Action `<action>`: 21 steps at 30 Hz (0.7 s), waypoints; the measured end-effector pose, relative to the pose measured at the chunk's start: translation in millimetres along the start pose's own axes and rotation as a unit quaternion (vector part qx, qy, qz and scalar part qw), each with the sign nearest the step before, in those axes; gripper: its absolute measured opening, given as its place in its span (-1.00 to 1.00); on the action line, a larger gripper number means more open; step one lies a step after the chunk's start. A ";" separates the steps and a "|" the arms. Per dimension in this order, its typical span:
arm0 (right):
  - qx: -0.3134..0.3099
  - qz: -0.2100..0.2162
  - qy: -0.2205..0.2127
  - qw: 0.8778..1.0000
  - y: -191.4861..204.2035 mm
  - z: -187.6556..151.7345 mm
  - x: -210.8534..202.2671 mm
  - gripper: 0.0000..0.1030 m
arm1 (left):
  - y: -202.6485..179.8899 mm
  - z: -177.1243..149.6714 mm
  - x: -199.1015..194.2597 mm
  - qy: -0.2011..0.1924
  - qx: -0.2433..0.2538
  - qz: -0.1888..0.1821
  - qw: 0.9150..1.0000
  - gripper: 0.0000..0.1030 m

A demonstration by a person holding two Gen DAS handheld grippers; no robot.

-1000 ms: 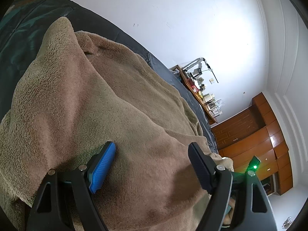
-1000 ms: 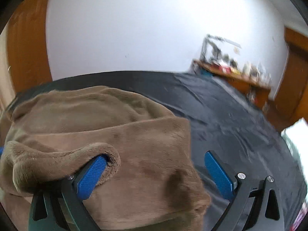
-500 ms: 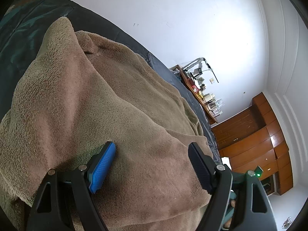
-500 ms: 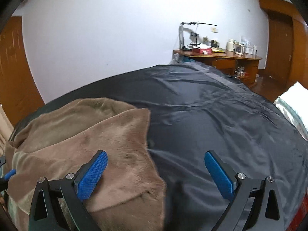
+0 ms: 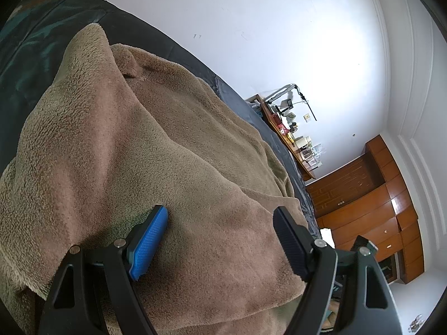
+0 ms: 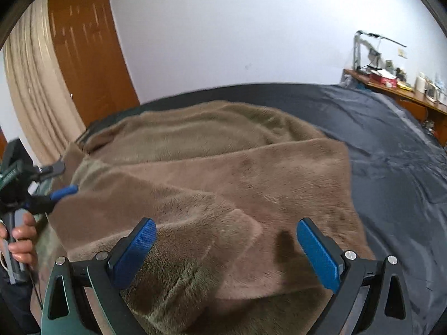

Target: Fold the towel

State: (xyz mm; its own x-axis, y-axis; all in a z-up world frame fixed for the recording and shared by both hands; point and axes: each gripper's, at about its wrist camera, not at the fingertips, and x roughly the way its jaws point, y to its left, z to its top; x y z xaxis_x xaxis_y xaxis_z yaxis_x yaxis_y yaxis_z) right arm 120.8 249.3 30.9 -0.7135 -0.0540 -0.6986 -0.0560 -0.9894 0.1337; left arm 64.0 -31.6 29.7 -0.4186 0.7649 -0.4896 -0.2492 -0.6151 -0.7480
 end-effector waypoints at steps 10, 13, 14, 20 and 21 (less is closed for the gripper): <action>-0.058 0.029 0.018 0.998 24.7 -7.6 6.9 -0.20 | 1.0 3.6 1.0 0.001 -0.005 -0.003 1.000 0.58; -0.063 0.030 -0.009 0.998 30.5 -5.3 -6.2 -0.35 | 1.9 4.0 1.2 0.000 -0.008 -0.004 1.000 0.58; -0.063 0.028 -0.025 0.997 31.7 -4.0 -14.0 -0.36 | 2.4 4.3 0.6 -0.002 -0.011 -0.005 1.000 0.58; -0.085 -0.046 -0.074 0.993 39.4 -2.5 -33.0 -0.39 | 10.2 11.7 -34.9 -0.083 -0.041 0.001 0.996 0.58; -0.087 -0.049 -0.065 0.993 38.9 -4.8 -28.5 -0.39 | 12.6 13.5 -47.5 -0.112 -0.047 0.005 0.993 0.58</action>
State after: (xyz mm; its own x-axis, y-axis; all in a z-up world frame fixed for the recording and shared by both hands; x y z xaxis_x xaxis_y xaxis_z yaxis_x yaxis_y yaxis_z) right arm 142.3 211.7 52.6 -0.7949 0.0509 -0.6046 -0.0171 -0.9980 -0.0615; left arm 69.0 -78.3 49.5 -0.6075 0.6901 -0.3933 -0.1661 -0.5946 -0.7867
